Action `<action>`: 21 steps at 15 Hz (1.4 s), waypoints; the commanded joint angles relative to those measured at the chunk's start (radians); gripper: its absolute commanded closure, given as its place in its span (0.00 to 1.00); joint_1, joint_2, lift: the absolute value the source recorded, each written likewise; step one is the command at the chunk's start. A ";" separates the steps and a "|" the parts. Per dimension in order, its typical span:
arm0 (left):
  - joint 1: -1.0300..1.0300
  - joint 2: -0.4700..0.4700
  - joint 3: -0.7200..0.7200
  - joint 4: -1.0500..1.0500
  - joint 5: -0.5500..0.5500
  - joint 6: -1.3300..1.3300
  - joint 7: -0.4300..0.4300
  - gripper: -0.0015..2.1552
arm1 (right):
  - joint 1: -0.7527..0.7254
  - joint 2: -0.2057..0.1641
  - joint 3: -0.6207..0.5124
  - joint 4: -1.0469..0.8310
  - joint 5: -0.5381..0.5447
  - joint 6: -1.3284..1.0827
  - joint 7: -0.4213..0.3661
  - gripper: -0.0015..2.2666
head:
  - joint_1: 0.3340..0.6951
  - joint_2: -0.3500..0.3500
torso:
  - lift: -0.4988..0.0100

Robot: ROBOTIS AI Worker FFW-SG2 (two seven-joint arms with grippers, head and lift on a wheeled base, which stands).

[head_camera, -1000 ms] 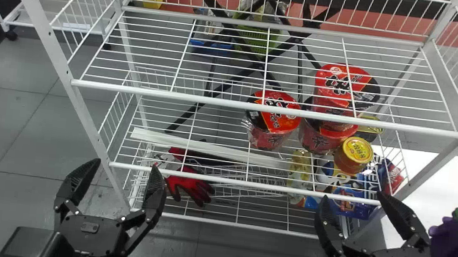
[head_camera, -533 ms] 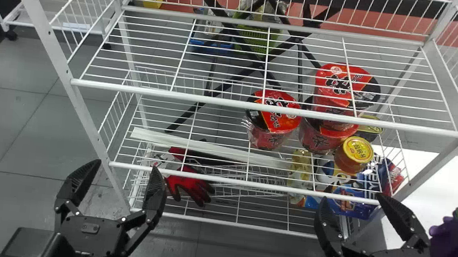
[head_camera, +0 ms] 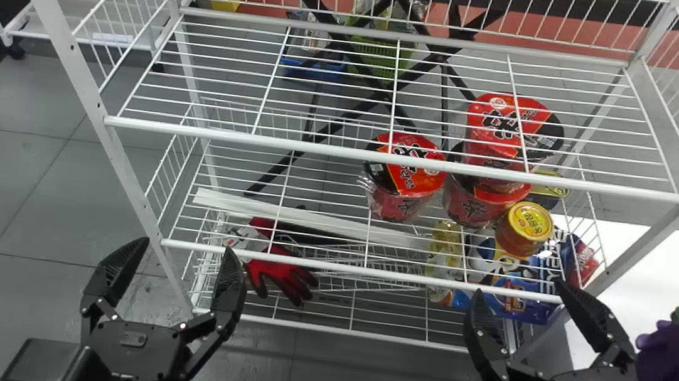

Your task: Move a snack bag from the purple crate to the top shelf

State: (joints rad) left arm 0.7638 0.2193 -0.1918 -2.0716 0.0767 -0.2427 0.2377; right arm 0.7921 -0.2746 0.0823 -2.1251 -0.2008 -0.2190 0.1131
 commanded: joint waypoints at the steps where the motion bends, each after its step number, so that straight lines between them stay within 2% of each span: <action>1: -0.001 -0.001 0.000 0.004 0.000 0.000 0.000 0.04 | 0.016 -0.005 0.001 0.030 0.018 -0.168 0.003 0.00 | 1.00 0.54 | 0.09; 4: -0.004 -0.003 0.000 0.008 0.000 0.000 0.000 0.04 | 0.016 -0.008 0.017 0.051 0.024 -0.248 0.003 0.02 | 1.00 0.54 | 0.09; 8: -0.006 -0.003 0.000 0.008 0.000 0.000 0.000 0.04 | 0.018 -0.012 0.045 0.066 0.101 -0.315 0.000 0.03 | 1.00 0.57 | 0.09; 9: -0.006 -0.003 0.000 0.008 0.000 0.000 0.000 0.04 | 0.019 -0.012 0.047 0.068 0.096 -0.325 -0.001 0.03 | 1.00 0.58 | 0.09; 11: -0.003 -0.003 0.000 0.008 0.000 0.003 0.003 0.04 | 0.022 -0.012 0.034 0.051 0.020 -0.306 -0.015 0.03 | 1.00 0.59 | 0.09; 21: -0.006 -0.005 0.002 0.021 0.002 0.006 0.006 0.04 | 0.171 -0.006 -0.253 -0.349 -0.117 0.350 -0.023 0.05 | 1.00 0.44 | 0.09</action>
State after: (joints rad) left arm 0.7592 0.2134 -0.1907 -2.0523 0.0775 -0.2387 0.2437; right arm 0.9451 -0.2797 -0.1232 -2.4376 -0.2971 0.0503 0.0918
